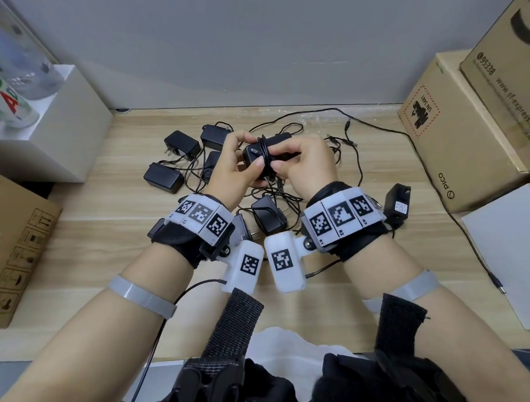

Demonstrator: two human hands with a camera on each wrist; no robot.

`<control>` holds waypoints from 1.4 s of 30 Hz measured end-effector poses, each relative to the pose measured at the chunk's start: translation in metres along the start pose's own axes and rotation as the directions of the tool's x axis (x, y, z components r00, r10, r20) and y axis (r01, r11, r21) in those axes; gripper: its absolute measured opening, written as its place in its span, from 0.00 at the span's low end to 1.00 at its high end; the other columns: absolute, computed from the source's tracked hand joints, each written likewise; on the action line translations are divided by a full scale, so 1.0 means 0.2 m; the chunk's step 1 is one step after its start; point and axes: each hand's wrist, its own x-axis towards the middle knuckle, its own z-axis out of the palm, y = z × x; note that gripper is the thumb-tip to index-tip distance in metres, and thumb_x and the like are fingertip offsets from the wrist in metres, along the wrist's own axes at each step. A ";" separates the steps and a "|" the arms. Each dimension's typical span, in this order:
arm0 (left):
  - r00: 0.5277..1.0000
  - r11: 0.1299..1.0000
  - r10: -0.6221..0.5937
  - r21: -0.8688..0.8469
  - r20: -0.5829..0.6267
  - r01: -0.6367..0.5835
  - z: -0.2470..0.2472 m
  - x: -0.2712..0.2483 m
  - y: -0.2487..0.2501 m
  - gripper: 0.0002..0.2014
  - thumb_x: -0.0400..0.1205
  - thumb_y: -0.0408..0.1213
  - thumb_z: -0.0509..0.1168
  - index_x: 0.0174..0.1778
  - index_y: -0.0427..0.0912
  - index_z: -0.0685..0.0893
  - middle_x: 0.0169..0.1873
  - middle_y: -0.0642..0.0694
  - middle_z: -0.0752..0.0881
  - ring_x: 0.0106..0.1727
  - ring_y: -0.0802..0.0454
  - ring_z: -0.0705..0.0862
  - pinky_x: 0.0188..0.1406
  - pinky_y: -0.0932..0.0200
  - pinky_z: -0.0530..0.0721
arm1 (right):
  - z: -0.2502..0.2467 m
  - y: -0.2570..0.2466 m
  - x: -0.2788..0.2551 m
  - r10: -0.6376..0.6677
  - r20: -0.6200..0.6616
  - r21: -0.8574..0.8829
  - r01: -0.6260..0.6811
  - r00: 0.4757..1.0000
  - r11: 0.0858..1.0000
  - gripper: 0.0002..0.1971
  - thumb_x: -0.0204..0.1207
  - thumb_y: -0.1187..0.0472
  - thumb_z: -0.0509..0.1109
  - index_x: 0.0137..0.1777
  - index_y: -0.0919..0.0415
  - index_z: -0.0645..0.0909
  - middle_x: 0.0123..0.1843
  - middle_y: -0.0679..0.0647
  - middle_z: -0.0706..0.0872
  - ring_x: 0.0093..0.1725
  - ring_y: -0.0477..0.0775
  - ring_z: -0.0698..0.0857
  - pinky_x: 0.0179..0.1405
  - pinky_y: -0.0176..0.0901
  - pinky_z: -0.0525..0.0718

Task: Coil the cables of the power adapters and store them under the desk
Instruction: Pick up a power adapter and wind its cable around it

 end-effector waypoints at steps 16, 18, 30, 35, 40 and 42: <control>0.999 0.947 0.016 0.319 0.038 -0.027 -0.01 -0.03 -0.03 0.19 0.68 0.37 0.68 0.46 0.67 0.78 0.44 0.60 0.82 0.49 0.49 0.82 0.55 0.37 0.83 | 0.05 0.03 -0.04 -0.094 0.114 -0.363 0.129 0.989 0.923 0.07 0.76 0.59 0.68 0.50 0.60 0.76 0.53 0.51 0.74 0.48 0.51 0.73 0.45 0.39 0.66; 0.998 0.947 -0.017 0.321 0.058 -0.003 -0.04 -0.01 -0.03 0.19 0.69 0.32 0.72 0.48 0.60 0.79 0.44 0.54 0.83 0.47 0.49 0.82 0.50 0.43 0.86 | 0.05 0.03 -0.04 -0.111 0.093 -0.331 0.136 0.989 0.934 0.05 0.74 0.60 0.69 0.48 0.58 0.77 0.48 0.47 0.68 0.50 0.51 0.72 0.45 0.36 0.65; 0.937 0.935 -0.224 0.331 0.269 0.128 -0.02 -0.03 -0.01 0.18 0.73 0.11 0.60 0.32 0.41 0.75 0.29 0.45 0.78 0.24 0.66 0.83 0.27 0.71 0.83 | 0.09 0.03 -0.11 -0.344 0.284 -0.307 0.425 0.895 0.851 0.05 0.73 0.67 0.65 0.47 0.66 0.79 0.48 0.57 0.84 0.54 0.61 0.76 0.52 0.51 0.70; 0.919 0.919 -0.247 0.376 0.308 0.121 -0.03 -0.03 0.01 0.17 0.75 0.15 0.60 0.33 0.44 0.74 0.30 0.48 0.78 0.26 0.64 0.83 0.29 0.72 0.82 | 0.09 0.04 -0.10 -0.390 0.288 -0.217 0.456 0.875 0.863 0.08 0.70 0.66 0.65 0.46 0.69 0.80 0.43 0.59 0.83 0.49 0.60 0.76 0.48 0.48 0.70; 0.934 0.960 -0.240 0.211 0.265 0.186 -0.04 -0.07 -0.04 0.14 0.79 0.20 0.61 0.42 0.47 0.78 0.37 0.46 0.77 0.35 0.55 0.76 0.30 0.65 0.78 | 0.09 0.08 -0.07 -0.239 0.113 -0.162 0.256 0.964 0.953 0.04 0.73 0.63 0.69 0.46 0.61 0.81 0.45 0.44 0.72 0.55 0.56 0.75 0.60 0.53 0.73; 0.949 0.970 -0.220 0.149 0.227 0.190 -0.05 -0.08 -0.05 0.16 0.80 0.22 0.61 0.50 0.50 0.79 0.41 0.45 0.78 0.34 0.57 0.76 0.29 0.66 0.75 | 0.09 0.11 -0.06 -0.126 0.106 -0.086 0.136 0.986 0.987 0.04 0.76 0.62 0.67 0.49 0.60 0.78 0.49 0.46 0.70 0.56 0.53 0.74 0.59 0.44 0.72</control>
